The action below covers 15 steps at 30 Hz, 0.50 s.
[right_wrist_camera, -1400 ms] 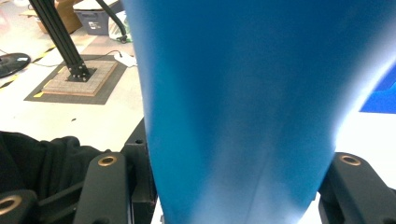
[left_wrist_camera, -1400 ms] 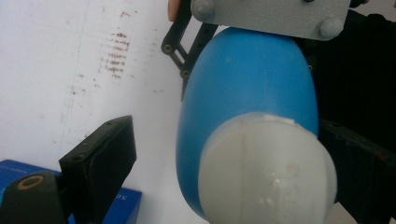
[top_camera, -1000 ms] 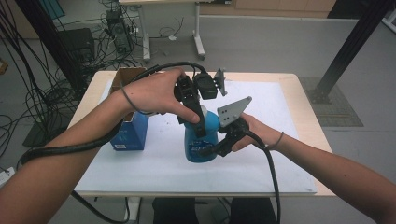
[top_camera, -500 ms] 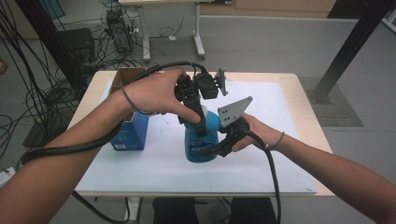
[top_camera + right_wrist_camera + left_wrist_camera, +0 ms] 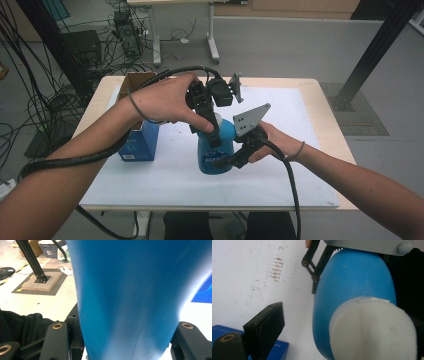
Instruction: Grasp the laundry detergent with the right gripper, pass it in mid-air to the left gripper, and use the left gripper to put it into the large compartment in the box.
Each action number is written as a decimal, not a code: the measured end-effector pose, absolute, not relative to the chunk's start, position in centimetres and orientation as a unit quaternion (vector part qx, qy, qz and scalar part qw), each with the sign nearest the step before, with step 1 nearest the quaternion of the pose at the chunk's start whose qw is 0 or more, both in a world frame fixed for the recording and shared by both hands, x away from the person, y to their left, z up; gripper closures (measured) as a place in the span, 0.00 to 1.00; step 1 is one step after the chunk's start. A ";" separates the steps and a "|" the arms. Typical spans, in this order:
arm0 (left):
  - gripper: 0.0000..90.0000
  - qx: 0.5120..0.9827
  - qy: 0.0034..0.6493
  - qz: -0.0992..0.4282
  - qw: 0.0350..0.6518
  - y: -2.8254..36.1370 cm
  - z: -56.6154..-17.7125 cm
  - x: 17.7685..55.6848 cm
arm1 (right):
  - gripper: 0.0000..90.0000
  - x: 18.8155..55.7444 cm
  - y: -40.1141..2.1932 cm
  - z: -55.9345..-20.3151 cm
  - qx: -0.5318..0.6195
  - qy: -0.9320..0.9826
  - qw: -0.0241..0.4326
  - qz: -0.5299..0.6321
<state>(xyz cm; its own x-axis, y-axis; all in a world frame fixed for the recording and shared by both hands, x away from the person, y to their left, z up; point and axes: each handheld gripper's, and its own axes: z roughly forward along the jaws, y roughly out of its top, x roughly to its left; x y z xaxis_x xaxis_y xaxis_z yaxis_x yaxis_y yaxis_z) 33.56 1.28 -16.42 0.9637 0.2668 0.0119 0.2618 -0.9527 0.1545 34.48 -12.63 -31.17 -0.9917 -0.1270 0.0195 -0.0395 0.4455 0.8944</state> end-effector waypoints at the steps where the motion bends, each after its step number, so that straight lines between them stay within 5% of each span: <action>1: 0.11 0.988 0.134 0.016 0.076 1.3 -16.4 33.6 | 0.47 34.5 -12.6 -31.1 0.049 -0.849 0.043 -0.524; 15: 0.11 0.988 0.132 0.015 0.081 1.6 -16.5 33.4 | 0.46 34.3 -12.5 -31.3 0.047 -0.850 0.044 -0.522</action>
<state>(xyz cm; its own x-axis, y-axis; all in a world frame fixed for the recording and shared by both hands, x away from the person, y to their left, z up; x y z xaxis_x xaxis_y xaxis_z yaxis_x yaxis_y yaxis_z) 33.40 1.60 -16.48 0.9649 0.2626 0.0076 0.2578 -0.9521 0.1645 34.35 -12.46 -31.30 -0.9917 -0.1262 0.0259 -0.0339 0.4500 0.8924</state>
